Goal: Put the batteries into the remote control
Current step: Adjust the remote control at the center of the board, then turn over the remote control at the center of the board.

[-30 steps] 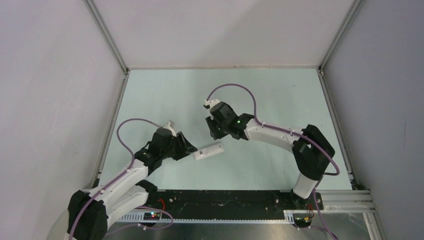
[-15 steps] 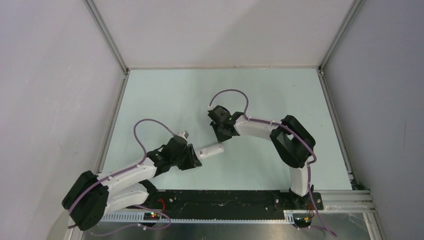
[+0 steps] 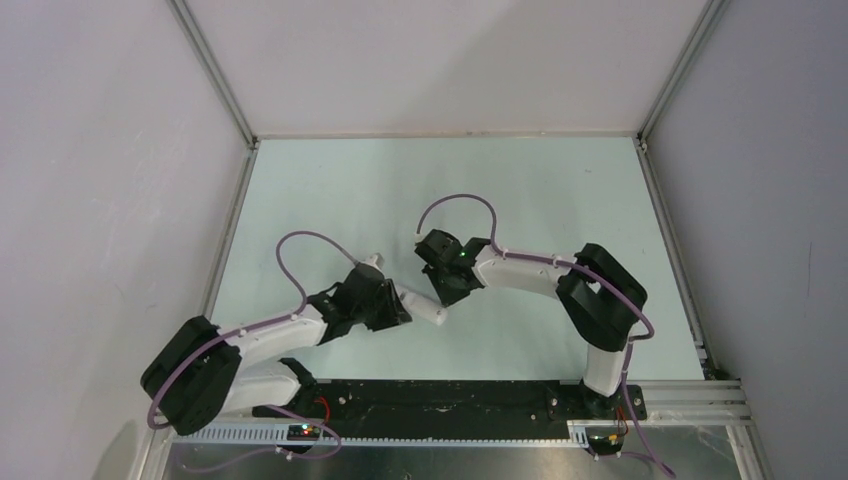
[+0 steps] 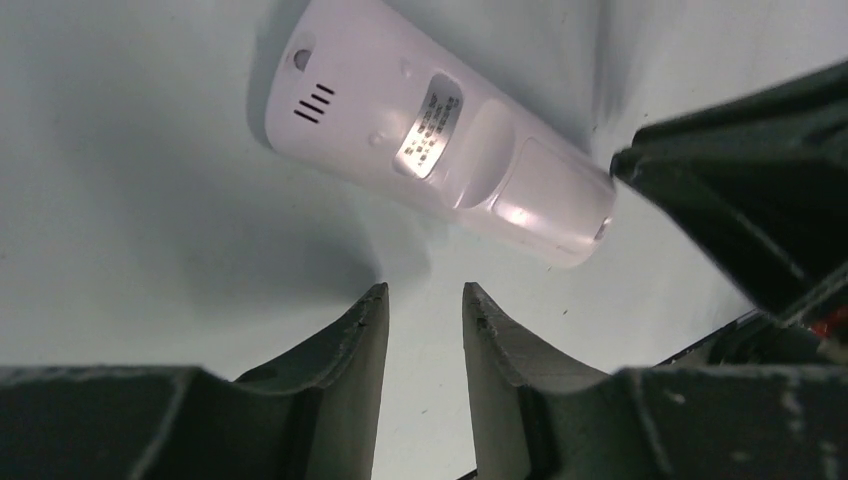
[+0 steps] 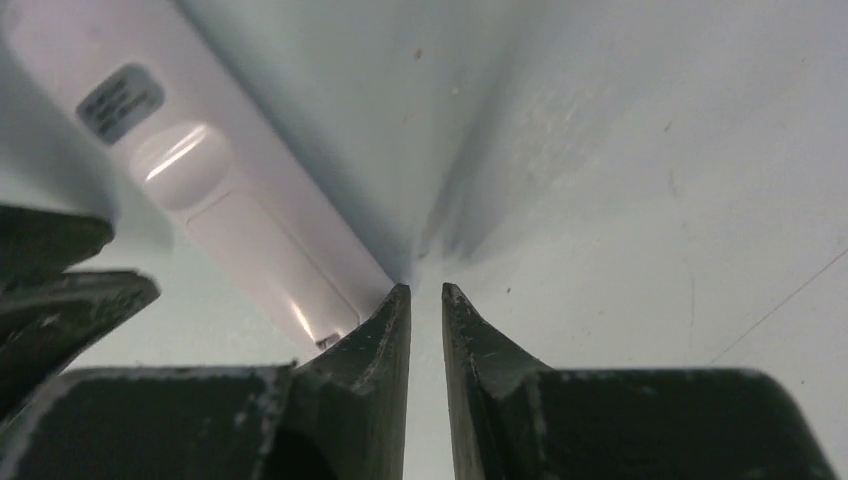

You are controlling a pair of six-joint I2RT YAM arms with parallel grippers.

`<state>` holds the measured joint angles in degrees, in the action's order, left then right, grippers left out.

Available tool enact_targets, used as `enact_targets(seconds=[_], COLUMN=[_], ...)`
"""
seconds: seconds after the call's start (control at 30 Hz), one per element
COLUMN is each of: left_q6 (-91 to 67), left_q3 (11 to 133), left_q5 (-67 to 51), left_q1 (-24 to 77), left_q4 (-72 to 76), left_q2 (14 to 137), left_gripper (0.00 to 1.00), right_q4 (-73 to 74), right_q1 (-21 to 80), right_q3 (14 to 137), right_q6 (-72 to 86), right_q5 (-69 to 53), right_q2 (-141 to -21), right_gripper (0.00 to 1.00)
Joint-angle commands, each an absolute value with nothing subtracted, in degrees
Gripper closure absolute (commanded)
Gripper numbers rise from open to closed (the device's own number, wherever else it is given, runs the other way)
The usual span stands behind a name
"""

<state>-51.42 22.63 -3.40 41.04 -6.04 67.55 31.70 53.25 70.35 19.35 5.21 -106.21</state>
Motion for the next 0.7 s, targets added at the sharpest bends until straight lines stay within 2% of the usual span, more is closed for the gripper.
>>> enact_targets(seconds=[0.0, 0.07, 0.23, 0.4, 0.5, 0.67], left_q6=[-52.4, -52.85, -54.49, -55.96, -56.13, -55.92], left_q3=[21.96, 21.6, 18.39, 15.25, 14.6, 14.8], left_q5=[-0.24, 0.63, 4.69, 6.74, 6.95, 6.56], left_q1=[41.48, 41.36, 40.45, 37.19, 34.55, 30.12], left_q4=[-4.23, -4.11, -6.89, -11.46, -13.88, -17.15], left_q2=[70.47, 70.18, 61.29, 48.94, 43.96, 39.22], left_gripper=[0.61, 0.6, 0.59, 0.51, 0.4, 0.33], right_q4=[32.76, 31.87, 29.27, 26.39, 24.97, 22.57], right_q1=[54.33, 54.65, 58.29, 60.51, 60.82, 60.73], right_q3=[68.53, 67.51, 66.7, 66.63, 66.65, 66.63], right_q6=[20.12, 21.29, 20.44, 15.99, 12.78, 7.65], right_q5=[4.9, 5.9, 9.83, 6.29, 3.95, 3.62], right_q2=[-100.83, -98.91, -95.44, -97.75, -100.37, -103.04], right_gripper=[0.78, 0.72, 0.34, 0.13, 0.1, 0.11])
